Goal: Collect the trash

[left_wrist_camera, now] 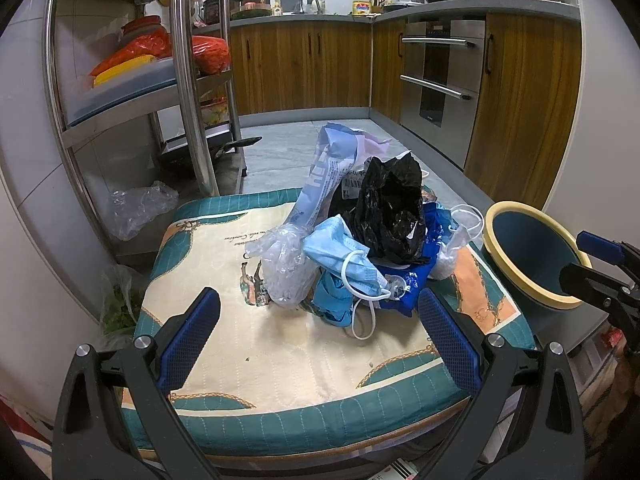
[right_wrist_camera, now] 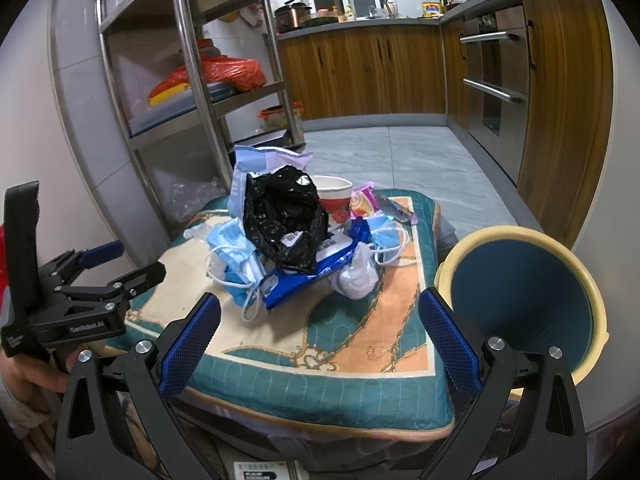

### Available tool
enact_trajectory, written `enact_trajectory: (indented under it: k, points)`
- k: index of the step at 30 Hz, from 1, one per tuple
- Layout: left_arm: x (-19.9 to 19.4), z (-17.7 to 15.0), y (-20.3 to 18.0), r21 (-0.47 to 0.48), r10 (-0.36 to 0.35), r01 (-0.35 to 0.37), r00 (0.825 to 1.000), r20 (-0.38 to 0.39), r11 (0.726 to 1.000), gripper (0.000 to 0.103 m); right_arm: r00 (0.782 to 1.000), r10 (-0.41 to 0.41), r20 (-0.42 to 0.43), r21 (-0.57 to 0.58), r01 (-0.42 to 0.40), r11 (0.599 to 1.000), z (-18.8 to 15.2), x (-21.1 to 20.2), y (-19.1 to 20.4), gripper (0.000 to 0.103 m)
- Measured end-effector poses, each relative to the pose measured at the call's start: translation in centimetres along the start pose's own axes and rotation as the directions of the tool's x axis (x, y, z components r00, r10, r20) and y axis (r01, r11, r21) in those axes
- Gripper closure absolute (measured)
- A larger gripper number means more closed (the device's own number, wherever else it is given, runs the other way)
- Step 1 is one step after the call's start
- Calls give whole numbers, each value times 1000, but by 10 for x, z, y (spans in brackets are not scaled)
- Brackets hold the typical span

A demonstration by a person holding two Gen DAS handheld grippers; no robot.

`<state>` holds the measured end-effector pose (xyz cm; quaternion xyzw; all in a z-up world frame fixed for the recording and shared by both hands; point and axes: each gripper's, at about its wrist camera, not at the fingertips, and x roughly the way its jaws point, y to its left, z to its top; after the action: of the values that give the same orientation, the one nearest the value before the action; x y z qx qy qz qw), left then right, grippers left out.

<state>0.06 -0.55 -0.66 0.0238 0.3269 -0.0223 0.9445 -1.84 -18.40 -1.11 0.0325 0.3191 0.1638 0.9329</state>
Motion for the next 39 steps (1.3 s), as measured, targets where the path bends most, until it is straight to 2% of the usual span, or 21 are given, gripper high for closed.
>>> enact_trajectory:
  k: [30,34,39]
  points:
    - [13,5,11,-62,-21,18,999,-38,998,6,1000,17,-23,22,-16,1000,1,5,0,5]
    - [21,10,15,-90,-45,41,998,-43,995,10,999,25,-26,29,-24,999,2,7,0,5]
    - [35,17,20,-137,-111,101,992,-67,985,21,999,30,-33,31,-29,999,3,8,1,5]
